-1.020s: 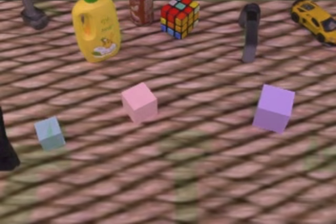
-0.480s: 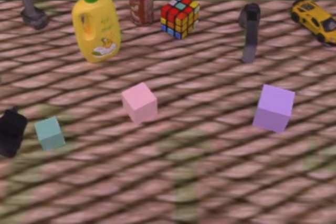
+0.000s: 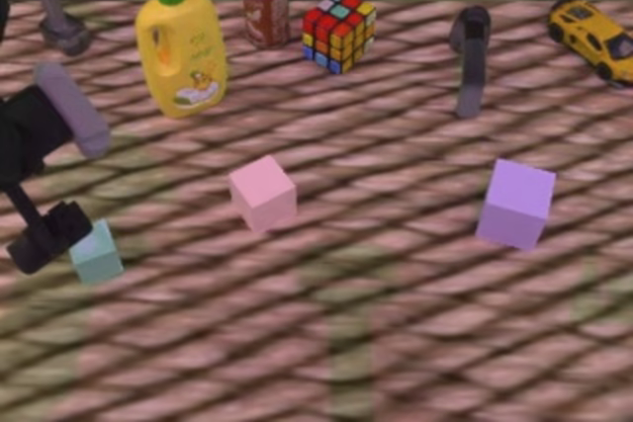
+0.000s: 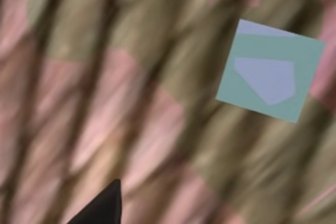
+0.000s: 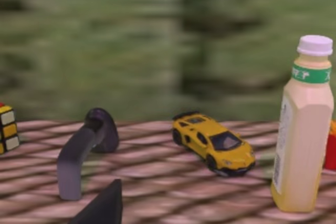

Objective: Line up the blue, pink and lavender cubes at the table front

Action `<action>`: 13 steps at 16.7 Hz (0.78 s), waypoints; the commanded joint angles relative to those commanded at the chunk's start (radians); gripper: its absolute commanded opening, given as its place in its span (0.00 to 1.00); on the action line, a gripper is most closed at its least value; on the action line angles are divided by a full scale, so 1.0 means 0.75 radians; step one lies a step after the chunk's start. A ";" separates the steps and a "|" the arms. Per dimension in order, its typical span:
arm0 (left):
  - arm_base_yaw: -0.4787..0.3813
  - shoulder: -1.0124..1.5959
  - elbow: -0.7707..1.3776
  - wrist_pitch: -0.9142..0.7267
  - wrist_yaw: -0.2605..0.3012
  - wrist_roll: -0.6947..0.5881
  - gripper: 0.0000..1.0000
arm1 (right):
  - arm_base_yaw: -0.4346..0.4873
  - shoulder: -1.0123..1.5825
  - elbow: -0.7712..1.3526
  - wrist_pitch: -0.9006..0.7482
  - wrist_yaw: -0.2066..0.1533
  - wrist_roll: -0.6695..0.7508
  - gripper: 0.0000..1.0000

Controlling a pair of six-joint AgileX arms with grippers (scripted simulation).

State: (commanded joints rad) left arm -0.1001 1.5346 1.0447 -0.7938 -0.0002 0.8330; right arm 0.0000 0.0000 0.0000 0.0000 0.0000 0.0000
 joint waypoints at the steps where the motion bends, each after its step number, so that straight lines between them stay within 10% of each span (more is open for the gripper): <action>1: -0.006 0.106 0.070 -0.050 0.000 0.054 1.00 | 0.000 0.000 0.000 0.000 0.000 0.000 1.00; 13: -0.021 0.497 0.345 -0.228 0.001 0.258 1.00 | 0.000 0.000 0.000 0.000 0.000 0.000 1.00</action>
State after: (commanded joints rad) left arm -0.1158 1.9077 1.3038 -0.9648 0.0007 1.0262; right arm 0.0000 0.0000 0.0000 0.0000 0.0000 0.0000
